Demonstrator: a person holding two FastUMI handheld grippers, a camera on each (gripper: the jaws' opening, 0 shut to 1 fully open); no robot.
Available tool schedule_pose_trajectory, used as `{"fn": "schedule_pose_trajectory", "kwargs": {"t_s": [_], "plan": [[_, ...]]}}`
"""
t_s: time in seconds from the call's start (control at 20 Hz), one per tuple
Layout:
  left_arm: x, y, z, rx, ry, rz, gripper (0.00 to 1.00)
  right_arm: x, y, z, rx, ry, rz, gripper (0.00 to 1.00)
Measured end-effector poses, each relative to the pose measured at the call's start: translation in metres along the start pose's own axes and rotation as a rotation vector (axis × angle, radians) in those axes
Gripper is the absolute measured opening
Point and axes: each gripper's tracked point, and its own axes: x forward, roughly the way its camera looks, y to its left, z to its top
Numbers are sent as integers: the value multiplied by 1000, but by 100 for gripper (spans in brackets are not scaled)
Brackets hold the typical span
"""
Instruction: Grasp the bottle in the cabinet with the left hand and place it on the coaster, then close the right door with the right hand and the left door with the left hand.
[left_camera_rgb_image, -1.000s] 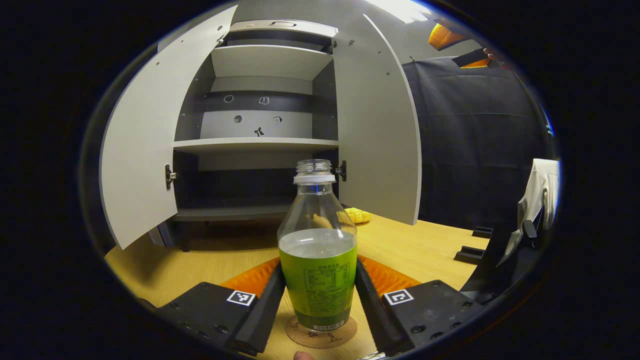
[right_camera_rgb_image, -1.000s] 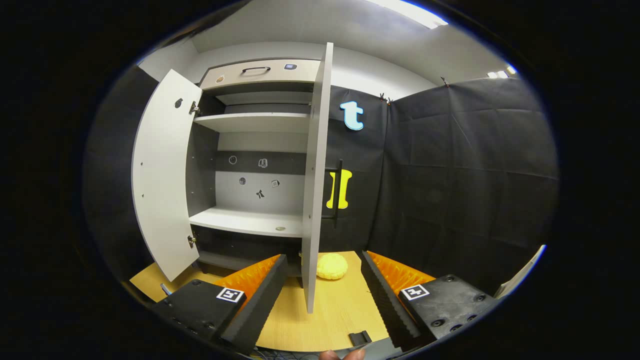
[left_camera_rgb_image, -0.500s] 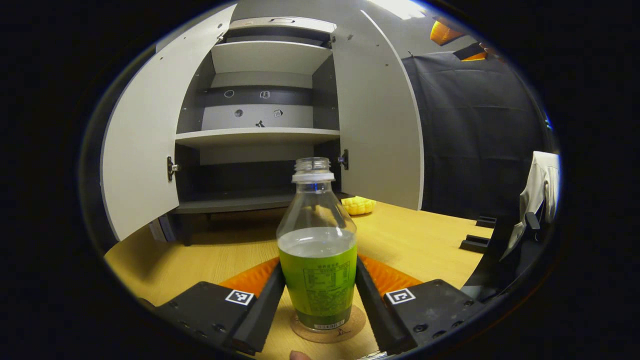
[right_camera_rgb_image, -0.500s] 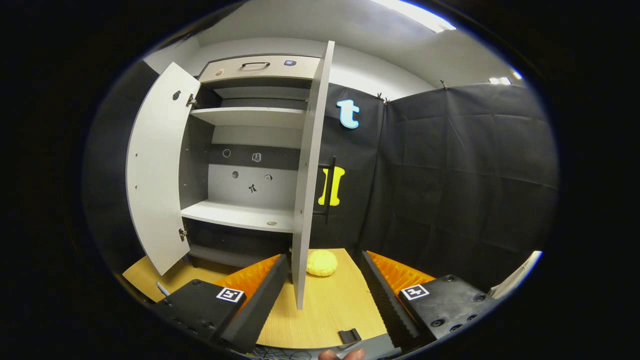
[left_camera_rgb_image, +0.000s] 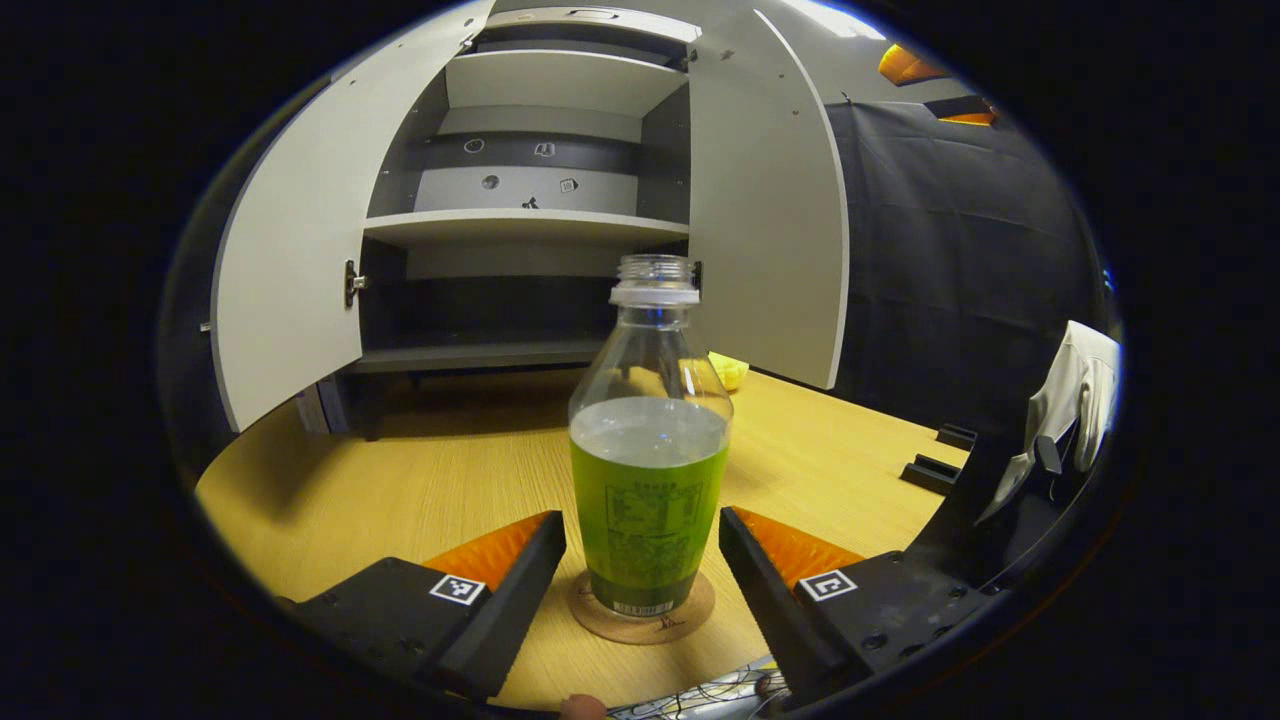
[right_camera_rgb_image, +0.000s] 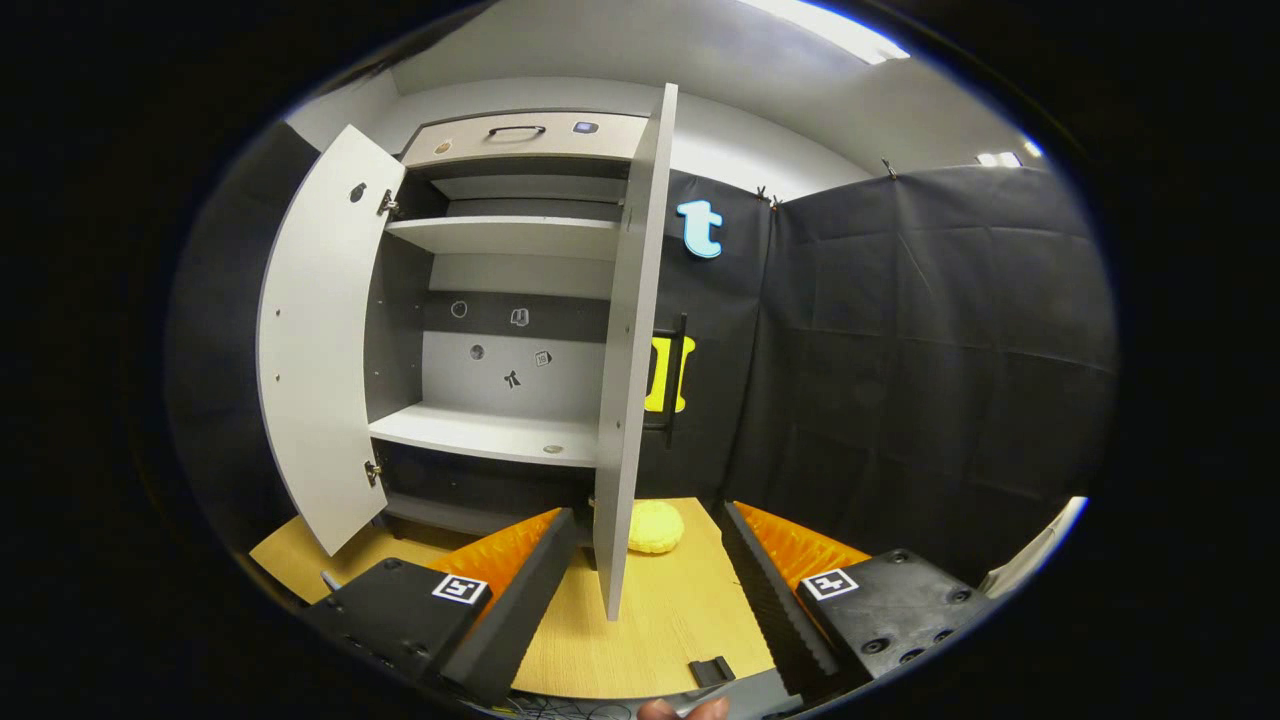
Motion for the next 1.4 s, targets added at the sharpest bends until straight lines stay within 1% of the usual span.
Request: {"fn": "schedule_pose_trajectory", "kwargs": {"t_s": [0.15,0.3,0.4,0.5,0.6,0.7,0.8,0.9,0.95,1.05,1.2,1.25,1.35,1.4], "plan": [[-25,2,7,-9,10,21,98,8,4,4,23,-9,12,98],[-51,10,37,-26,-9,57,98,23,-1,13,24,-34,20,98],[-66,20,69,-46,-36,93,98,35,-4,21,55,-50,37,98],[-77,24,105,-80,-65,110,99,53,-13,19,90,-23,35,98],[-88,32,144,-97,-110,126,98,72,-27,16,111,5,13,98],[-97,45,186,-96,-170,159,99,90,-43,7,106,40,-15,98],[-105,59,216,-111,-203,200,98,106,-56,4,123,64,-26,98],[-111,69,238,-141,-209,238,95,122,-71,9,145,47,-43,98],[-116,73,246,-147,-209,262,95,129,-78,14,146,36,-51,98],[-123,87,262,-122,-201,306,95,145,-87,26,151,16,-53,98],[-133,103,287,-76,-211,347,95,167,-83,33,162,16,-36,98],[-138,109,295,-67,-218,360,95,171,-78,35,157,14,-23,98],[-145,120,305,-59,-229,379,95,174,-79,38,136,3,-25,96],[-150,126,306,-58,-226,389,95,174,-77,37,147,5,-16,95]]}}
